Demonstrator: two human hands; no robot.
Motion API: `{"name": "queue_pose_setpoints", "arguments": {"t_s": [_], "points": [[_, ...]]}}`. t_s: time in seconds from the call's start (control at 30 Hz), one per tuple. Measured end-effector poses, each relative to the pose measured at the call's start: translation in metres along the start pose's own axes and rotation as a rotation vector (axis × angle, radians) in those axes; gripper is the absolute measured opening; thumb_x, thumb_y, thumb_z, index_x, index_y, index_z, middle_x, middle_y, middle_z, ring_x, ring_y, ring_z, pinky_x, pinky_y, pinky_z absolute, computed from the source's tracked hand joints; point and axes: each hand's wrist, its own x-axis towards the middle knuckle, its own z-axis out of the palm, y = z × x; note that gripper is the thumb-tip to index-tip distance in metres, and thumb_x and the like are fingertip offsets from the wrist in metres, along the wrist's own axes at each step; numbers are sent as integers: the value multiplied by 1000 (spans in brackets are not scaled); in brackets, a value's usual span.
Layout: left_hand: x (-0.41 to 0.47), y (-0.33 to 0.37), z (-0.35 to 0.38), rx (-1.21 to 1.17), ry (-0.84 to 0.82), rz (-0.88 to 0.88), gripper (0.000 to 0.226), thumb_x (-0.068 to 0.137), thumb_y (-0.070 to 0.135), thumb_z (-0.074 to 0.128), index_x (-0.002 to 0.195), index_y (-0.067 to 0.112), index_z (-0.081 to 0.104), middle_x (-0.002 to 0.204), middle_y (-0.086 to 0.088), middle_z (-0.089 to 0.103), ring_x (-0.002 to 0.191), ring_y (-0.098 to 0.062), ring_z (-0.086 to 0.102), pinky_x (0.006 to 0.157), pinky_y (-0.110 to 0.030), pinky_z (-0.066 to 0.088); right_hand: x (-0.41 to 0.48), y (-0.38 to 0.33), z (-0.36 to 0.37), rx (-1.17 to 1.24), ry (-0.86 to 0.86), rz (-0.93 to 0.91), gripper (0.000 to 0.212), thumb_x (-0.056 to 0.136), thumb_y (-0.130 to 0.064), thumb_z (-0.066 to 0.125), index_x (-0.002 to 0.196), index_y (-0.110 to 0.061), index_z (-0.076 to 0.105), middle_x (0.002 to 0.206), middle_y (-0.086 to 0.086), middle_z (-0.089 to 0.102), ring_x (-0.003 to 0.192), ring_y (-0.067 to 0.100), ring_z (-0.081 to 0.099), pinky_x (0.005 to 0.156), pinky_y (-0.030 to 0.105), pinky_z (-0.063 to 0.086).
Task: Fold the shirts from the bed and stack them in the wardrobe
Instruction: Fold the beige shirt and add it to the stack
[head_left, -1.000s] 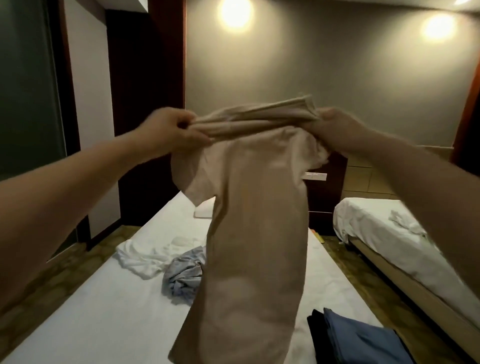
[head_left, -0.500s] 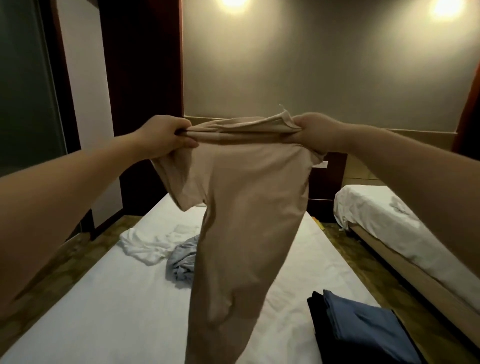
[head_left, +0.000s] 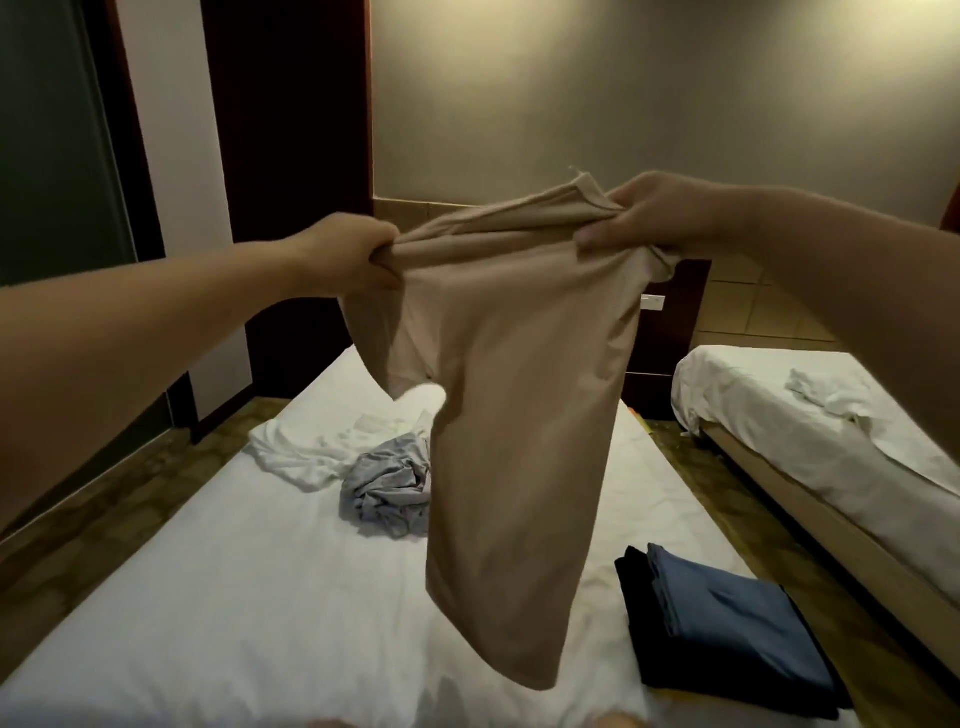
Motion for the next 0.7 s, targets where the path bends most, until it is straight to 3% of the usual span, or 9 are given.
{"name": "queue_pose_setpoints", "arguments": {"t_s": [0.03,0.1,0.17,0.23,0.27,0.37,0.4,0.5,0.7], "points": [[-3,1,4,-10,-21,6,17,85,17,65,85,2,56,83,-10,52,82,-29,51,67,-31,34,-6,-1,1,19,-130,98,30,70,-25,75,91,-6,64,77,-1,68,68,10,63,54,18,50],[-5,2,4,-79,-3,0,13,86,14,62,84,2,57,82,-9,53,82,-29,52,69,-32,36,-11,-1,4,-190,-251,233,35,68,-21,79,93,-2,62,74,2,68,64,12,63,50,20,50],[-3,6,-3,-88,96,0,12,89,11,57,85,0,59,84,-10,53,82,-27,50,65,-29,28,-5,0,5,-468,-30,135,29,76,-20,75,93,1,65,73,7,64,64,19,61,53,23,45],[-1,12,-5,-66,169,-23,14,92,12,54,89,2,64,88,-14,55,85,-28,52,65,-29,25,-3,4,7,-496,313,-72,18,80,-11,66,94,0,65,79,10,63,77,26,62,61,27,41],[-2,16,-2,-31,95,-30,16,93,12,53,95,3,66,94,-15,58,89,-28,53,67,-28,29,-4,9,11,-470,355,-106,15,81,-8,62,94,-1,66,83,10,62,84,25,61,65,27,39],[-16,27,22,74,-384,-77,22,94,13,53,110,11,66,108,-9,63,90,-18,50,72,-23,31,-18,35,47,-691,-41,43,15,85,-25,64,86,-9,65,86,8,63,88,25,59,70,28,41],[-22,29,28,75,-429,-86,22,94,13,52,112,11,65,109,-7,63,92,-17,51,73,-22,32,-22,45,57,-718,-98,64,19,87,-29,62,91,-10,65,90,7,62,90,24,57,74,28,42],[-29,32,31,17,-313,-103,20,94,13,50,108,8,64,106,-11,63,98,-25,54,82,-30,39,-32,52,63,-549,30,30,25,91,-30,57,106,-11,63,106,8,61,103,25,54,90,34,43],[-31,38,2,-73,-280,-167,20,92,15,56,109,10,63,102,-8,60,97,-24,53,84,-31,39,-40,39,43,-467,122,-18,27,83,-24,69,104,-7,67,102,15,65,97,27,58,85,36,46]]}}
